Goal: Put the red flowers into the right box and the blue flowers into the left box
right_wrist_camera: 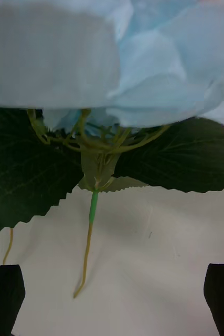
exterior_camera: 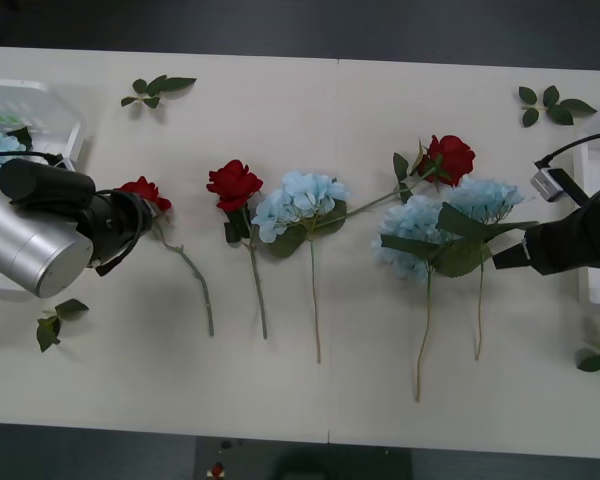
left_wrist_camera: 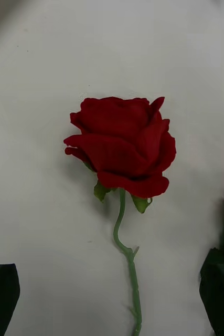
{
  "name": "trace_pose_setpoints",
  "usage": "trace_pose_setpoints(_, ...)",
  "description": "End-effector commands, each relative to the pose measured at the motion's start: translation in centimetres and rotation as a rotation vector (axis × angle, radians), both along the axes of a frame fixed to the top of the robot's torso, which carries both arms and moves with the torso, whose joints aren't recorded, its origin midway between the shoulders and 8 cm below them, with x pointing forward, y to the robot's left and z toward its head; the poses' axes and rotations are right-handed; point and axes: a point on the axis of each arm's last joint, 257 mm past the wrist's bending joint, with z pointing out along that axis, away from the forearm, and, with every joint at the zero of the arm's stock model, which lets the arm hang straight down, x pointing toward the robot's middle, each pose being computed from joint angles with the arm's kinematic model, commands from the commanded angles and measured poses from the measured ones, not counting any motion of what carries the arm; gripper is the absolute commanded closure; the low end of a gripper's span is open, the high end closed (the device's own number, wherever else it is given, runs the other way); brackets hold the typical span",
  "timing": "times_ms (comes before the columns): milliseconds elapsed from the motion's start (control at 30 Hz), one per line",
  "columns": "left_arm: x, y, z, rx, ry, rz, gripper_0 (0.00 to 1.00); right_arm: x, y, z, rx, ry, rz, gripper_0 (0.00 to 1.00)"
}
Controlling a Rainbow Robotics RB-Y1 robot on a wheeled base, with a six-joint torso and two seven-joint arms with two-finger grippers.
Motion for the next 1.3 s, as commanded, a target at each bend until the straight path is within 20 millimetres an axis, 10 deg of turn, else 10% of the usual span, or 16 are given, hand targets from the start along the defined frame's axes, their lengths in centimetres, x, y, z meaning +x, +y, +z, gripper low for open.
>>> trace_pose_setpoints(33, 2.2, -0.2, 1.1, 0.02, -0.017, 0.013, 0.0, 0.3, 1.2, -0.7, -0.037, -0.051, 0.062, 0.0)
trace_pose_setpoints(467, 5.9, -1.2, -1.9, 0.177, 0.018, -0.05, 0.0, 1.6, 3.0, -3.1, -0.079, -0.091, 0.041, 0.0)
trace_pose_setpoints(1167, 6.2, -1.5, -5.6, 0.279, 0.077, -0.117, 0.0, 0.9, 2.9, -5.5, -0.078, -0.1, 0.01, 0.0)
trace_pose_setpoints(1233, 6.5, -1.4, -5.9, 0.273, 0.07, -0.118, 0.0, 0.9, 2.9, -5.6, -0.078, -0.1, 0.01, 0.17)
trace_pose_setpoints(1300, 6.5, -1.4, -6.0, 0.274, 0.072, -0.118, 0.0, 0.9, 2.8, -5.6, -0.079, -0.1, 0.009, 0.62)
